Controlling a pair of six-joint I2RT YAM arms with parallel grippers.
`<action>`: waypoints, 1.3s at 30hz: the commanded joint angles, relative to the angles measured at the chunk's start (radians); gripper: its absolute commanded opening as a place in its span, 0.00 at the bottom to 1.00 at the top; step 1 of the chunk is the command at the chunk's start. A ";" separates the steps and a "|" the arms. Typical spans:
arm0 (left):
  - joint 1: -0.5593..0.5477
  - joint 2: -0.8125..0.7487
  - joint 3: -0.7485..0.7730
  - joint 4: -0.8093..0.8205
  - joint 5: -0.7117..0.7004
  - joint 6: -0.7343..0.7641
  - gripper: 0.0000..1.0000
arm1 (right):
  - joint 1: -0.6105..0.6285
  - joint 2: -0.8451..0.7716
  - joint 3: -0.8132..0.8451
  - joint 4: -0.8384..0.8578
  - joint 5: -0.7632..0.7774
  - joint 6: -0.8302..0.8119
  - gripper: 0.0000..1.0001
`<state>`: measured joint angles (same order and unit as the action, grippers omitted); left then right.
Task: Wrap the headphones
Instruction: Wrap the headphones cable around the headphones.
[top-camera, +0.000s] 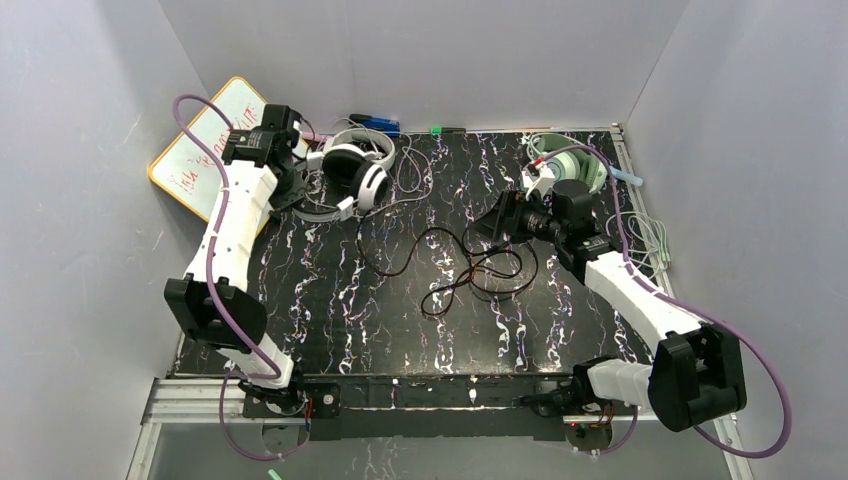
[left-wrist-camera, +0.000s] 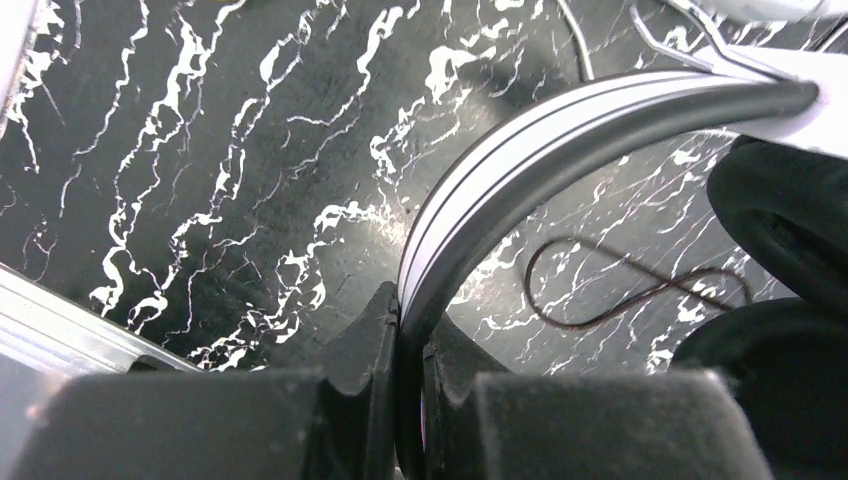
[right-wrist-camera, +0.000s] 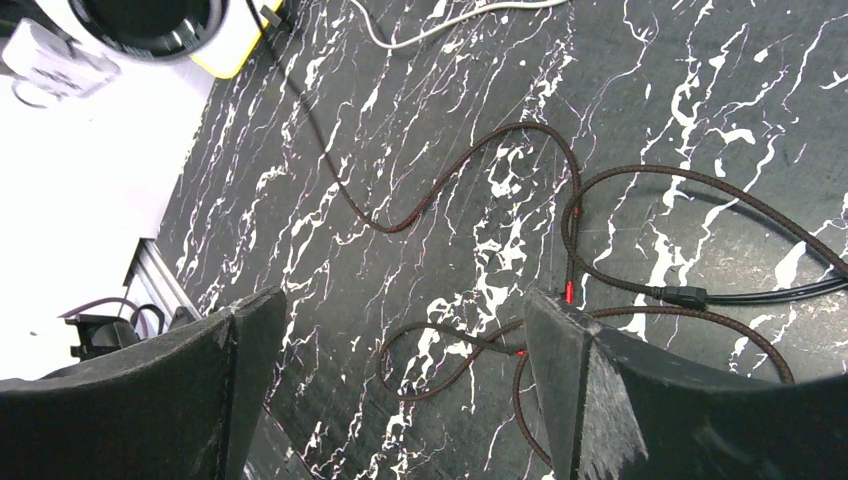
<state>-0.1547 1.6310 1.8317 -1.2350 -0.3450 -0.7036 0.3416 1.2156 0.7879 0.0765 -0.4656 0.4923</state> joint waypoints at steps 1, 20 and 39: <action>-0.011 -0.147 -0.119 0.177 0.134 0.062 0.00 | 0.000 -0.045 -0.009 0.009 0.017 -0.006 0.95; -0.011 -0.244 -0.205 0.166 0.181 -0.092 0.00 | -0.001 -0.077 0.001 -0.213 0.115 -0.018 0.97; -0.009 -0.122 0.291 0.035 0.300 -0.104 0.00 | -0.002 0.018 0.038 -0.038 0.096 -0.168 0.99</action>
<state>-0.1665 1.4921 1.9881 -1.1851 -0.1364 -0.7731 0.3416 1.2446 0.8013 -0.0986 -0.3340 0.3851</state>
